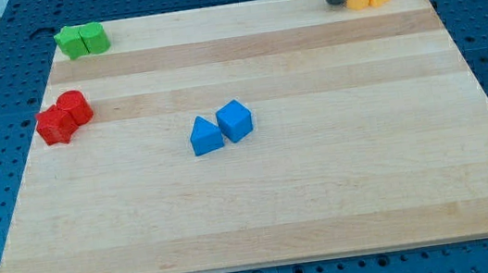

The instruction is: Slide the blue triangle and blue cube to up a bit

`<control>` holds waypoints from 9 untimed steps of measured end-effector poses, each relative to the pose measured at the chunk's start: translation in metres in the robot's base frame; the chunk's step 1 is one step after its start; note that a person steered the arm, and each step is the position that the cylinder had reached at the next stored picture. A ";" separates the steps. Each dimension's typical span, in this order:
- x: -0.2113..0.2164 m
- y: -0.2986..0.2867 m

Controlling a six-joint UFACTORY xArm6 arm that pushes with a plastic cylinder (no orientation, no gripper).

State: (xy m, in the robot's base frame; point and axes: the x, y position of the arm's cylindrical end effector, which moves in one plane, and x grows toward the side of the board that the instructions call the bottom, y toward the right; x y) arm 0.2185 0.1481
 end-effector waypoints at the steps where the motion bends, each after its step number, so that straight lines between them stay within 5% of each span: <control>1: 0.022 -0.031; 3: 0.110 -0.051; 7: 0.164 -0.020; 9: 0.266 -0.043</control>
State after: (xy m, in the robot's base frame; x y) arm 0.4848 0.1047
